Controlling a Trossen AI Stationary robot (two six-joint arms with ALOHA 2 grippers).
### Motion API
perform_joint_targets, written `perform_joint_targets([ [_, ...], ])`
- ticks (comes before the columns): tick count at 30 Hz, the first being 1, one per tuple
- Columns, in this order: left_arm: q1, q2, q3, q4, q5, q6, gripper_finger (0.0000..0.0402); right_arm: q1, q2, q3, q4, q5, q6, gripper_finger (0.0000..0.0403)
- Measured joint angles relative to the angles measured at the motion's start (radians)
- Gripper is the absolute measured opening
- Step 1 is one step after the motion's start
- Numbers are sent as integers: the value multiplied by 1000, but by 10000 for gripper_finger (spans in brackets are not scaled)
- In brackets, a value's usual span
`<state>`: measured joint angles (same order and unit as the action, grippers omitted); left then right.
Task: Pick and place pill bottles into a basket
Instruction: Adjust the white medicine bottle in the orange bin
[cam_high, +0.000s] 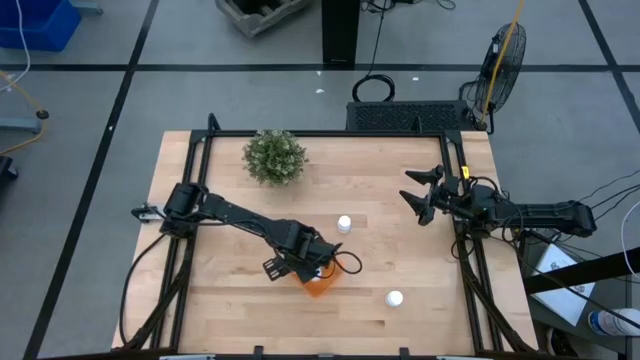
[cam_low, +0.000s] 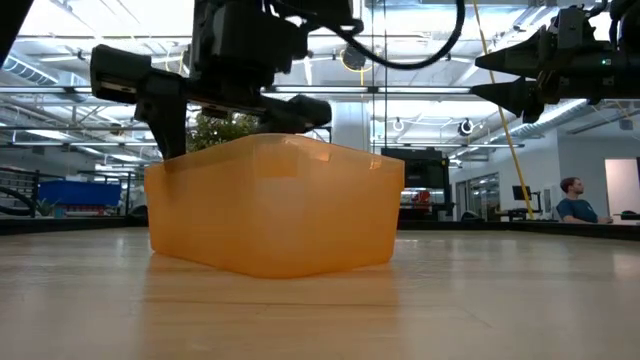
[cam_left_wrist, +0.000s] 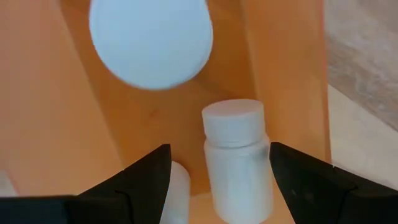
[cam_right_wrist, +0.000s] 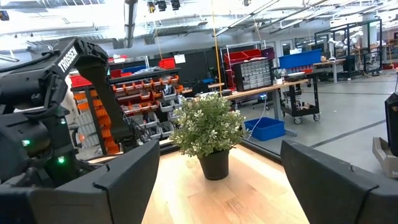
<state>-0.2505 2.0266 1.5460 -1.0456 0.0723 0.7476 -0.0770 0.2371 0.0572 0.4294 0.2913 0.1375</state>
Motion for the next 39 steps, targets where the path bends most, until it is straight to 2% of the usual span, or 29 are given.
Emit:
perform_joint_targets([
  [7,5,0,-2,1,12,6,273,0,0,0,0,0,0,325],
  [12,16,0,-2,1,60,6,273,0,0,0,0,0,0,325],
  [29,17,42,-3,18,86,1,273,0,0,0,-2,0,-2,325],
  [39,61,42,-5,48,87,-42,273,0,0,0,-4,0,0,325],
])
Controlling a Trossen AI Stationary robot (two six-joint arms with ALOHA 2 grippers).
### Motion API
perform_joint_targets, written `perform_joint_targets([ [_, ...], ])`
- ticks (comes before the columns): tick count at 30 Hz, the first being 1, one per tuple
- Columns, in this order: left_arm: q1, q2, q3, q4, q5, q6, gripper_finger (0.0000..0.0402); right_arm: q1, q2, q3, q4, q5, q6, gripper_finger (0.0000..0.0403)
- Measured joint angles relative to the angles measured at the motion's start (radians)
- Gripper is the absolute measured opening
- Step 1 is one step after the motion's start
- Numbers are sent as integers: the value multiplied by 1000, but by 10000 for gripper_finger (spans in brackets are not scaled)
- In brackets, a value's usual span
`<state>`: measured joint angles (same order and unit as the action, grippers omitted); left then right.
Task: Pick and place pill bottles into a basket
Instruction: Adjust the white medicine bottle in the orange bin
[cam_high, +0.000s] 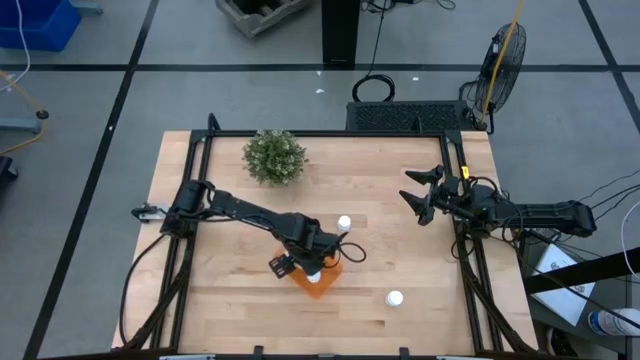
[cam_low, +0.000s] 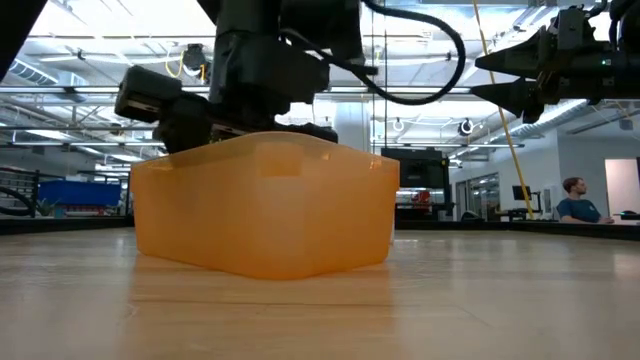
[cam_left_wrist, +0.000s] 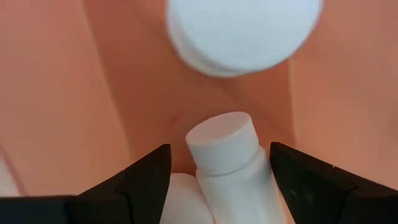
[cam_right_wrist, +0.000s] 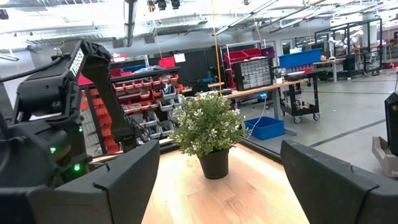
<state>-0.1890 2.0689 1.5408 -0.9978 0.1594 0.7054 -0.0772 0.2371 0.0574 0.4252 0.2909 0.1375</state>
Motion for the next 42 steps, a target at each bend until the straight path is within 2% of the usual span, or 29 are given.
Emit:
perform_joint_targets([
  [9,6,-2,-69,37,-12,-13,273,0,0,0,0,0,-1,325],
  [16,6,-3,-72,44,-10,-27,271,0,0,0,0,15,-3,325],
  [19,5,-3,-72,42,-1,-26,245,0,0,0,-1,24,-5,325],
  [23,-1,0,-74,21,5,-9,173,0,0,0,-1,24,-7,325],
  [42,-44,-14,-54,5,-4,-42,174,0,0,0,-4,25,-3,325],
])
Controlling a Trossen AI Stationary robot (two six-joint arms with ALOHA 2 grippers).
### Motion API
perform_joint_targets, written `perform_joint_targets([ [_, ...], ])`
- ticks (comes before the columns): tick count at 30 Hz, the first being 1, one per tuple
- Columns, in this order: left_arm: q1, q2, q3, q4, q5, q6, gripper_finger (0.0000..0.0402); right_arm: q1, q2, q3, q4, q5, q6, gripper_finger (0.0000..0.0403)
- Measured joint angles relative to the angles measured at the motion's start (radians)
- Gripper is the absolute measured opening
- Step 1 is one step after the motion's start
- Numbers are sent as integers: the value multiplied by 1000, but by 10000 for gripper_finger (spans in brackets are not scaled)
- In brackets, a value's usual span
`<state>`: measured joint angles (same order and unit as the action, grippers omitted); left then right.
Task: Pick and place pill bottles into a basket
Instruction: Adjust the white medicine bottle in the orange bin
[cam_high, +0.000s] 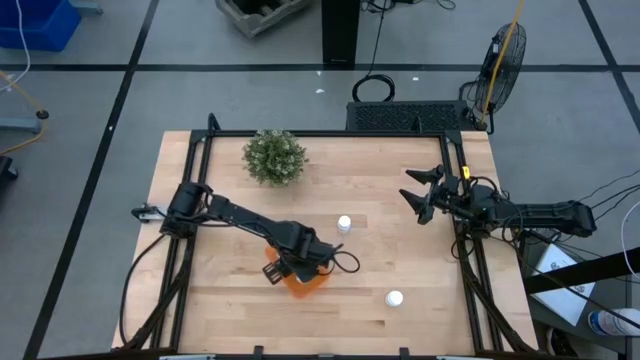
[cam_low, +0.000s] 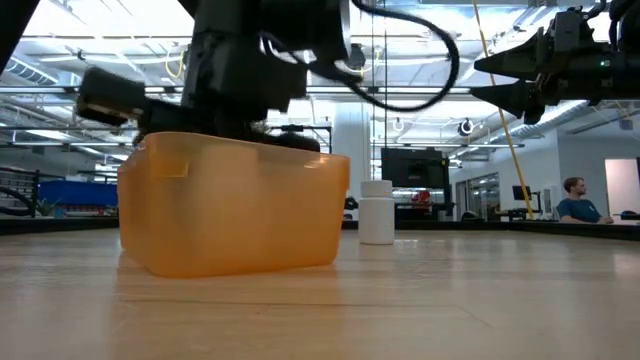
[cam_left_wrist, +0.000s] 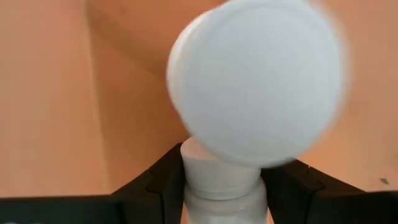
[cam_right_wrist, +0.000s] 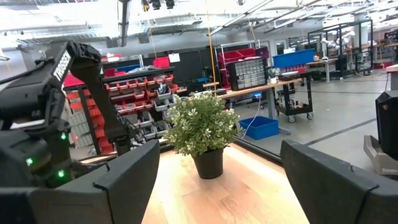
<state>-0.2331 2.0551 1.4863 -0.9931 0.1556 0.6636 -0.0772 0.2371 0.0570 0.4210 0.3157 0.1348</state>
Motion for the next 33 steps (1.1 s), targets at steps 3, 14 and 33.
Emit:
perform_joint_targets([
  [3,-3,-26,0,0,-18,-10,174,0,0,0,-2,-1,3,325],
  [14,4,-131,1,22,-25,-97,174,0,0,0,-8,-3,7,325],
  [33,56,-531,-532,719,-26,-299,174,0,1,0,-21,-3,10,325],
])
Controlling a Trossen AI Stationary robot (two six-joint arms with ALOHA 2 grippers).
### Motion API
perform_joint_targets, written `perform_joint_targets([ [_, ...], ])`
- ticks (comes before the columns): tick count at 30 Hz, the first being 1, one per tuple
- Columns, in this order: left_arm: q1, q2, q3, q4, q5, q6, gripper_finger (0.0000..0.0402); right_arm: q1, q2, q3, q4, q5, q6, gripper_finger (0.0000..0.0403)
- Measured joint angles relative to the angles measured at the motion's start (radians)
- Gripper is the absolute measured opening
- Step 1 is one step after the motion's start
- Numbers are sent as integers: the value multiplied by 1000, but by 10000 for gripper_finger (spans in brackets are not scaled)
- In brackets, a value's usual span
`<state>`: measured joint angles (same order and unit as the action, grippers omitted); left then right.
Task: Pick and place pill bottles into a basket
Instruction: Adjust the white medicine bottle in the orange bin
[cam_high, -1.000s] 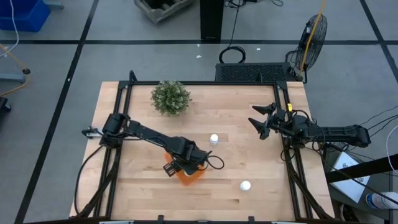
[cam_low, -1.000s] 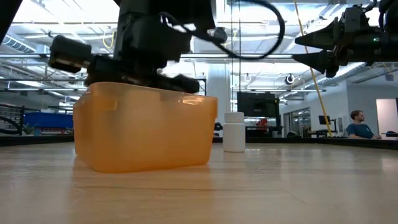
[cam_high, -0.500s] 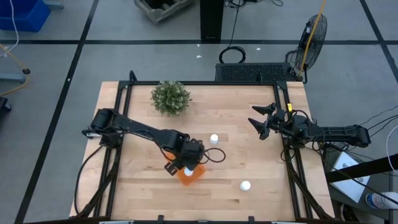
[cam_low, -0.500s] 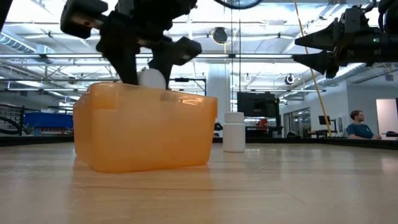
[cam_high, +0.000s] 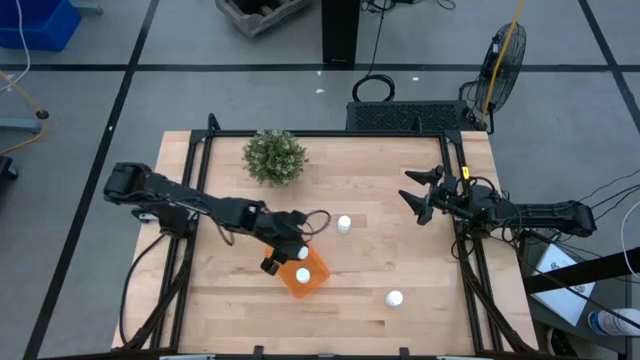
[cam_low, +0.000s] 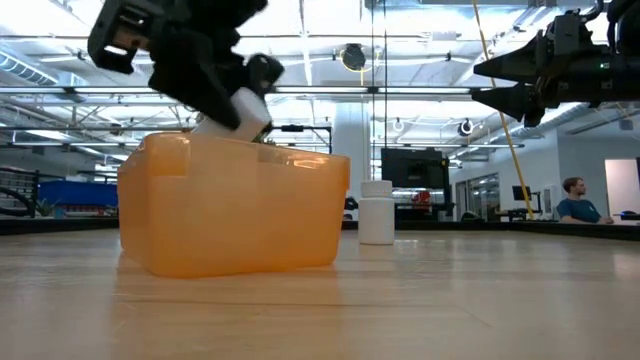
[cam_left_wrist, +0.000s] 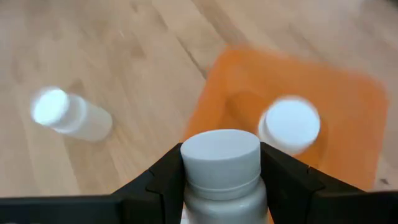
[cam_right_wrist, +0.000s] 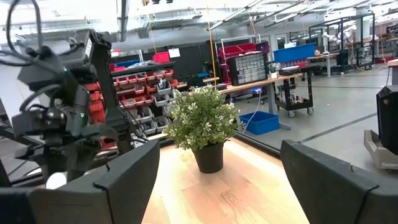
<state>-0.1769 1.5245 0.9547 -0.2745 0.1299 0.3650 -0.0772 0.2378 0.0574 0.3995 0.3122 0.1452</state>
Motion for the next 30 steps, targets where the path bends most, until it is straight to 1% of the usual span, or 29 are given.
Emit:
perform_joint_targets([
  [3,-5,-68,-96,150,-2,-42,174,0,0,0,3,0,0,325],
  [6,-26,-118,-181,286,-55,-81,174,0,0,0,6,0,0,325],
  [10,-57,-130,-303,460,-98,-123,174,0,0,0,7,0,0,325],
  [14,-72,-130,-420,687,-154,-181,174,0,3,0,8,1,0,325],
  [19,-94,-130,-515,907,-197,-219,174,0,9,0,6,2,0,325],
  [21,-106,-130,-540,938,-226,-233,174,0,10,0,8,2,0,325],
  [24,-125,-130,-564,938,-287,-249,174,0,10,0,8,2,0,325],
  [28,-149,-130,-595,998,-315,-269,174,0,10,0,8,3,0,325],
  [30,-161,-129,-615,1018,-346,-282,174,0,10,0,8,3,0,325],
])
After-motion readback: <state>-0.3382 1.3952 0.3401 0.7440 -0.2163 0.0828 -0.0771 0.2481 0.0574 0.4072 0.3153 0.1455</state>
